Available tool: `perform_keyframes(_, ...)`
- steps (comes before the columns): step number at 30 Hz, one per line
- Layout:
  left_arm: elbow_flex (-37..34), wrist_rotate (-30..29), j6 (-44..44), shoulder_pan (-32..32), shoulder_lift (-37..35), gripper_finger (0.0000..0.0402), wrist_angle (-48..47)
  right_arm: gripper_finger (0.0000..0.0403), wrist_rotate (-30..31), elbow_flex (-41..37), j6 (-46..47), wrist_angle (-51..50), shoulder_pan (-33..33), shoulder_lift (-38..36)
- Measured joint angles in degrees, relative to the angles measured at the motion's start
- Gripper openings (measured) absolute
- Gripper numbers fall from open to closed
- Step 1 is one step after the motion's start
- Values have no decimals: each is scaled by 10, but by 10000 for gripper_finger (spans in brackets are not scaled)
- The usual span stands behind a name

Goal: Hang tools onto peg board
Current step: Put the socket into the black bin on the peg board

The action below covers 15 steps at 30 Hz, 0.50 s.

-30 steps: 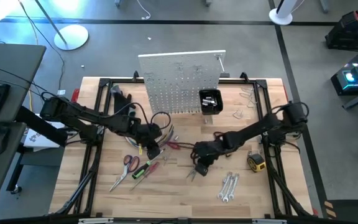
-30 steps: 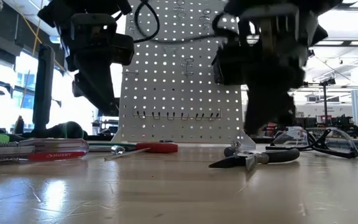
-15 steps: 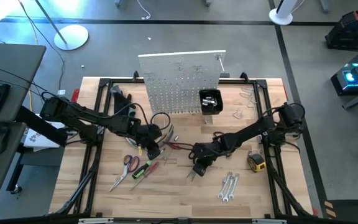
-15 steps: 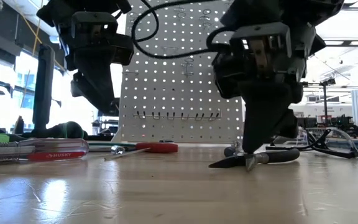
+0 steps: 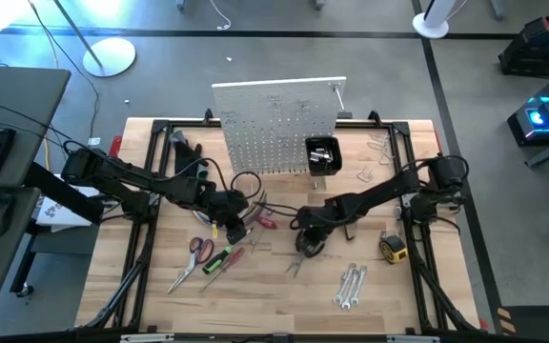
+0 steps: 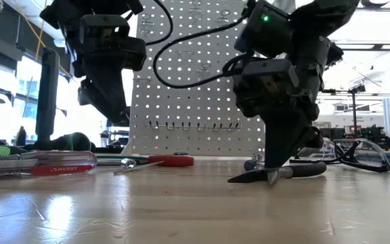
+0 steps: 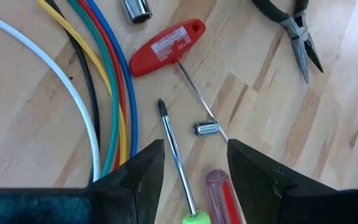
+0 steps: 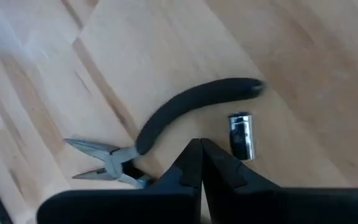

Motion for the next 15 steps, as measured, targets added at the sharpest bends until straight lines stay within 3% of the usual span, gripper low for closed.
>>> perform_keyframes(10, 0, -11, 4, 0, 0, 167, 1, 0, 13, -1, -47, -19, -18, -111)
perform_keyframes(15, 0, -11, 20, 1, 1, 167, 1, 21, -4, -1, -99, -60, -30, -100)
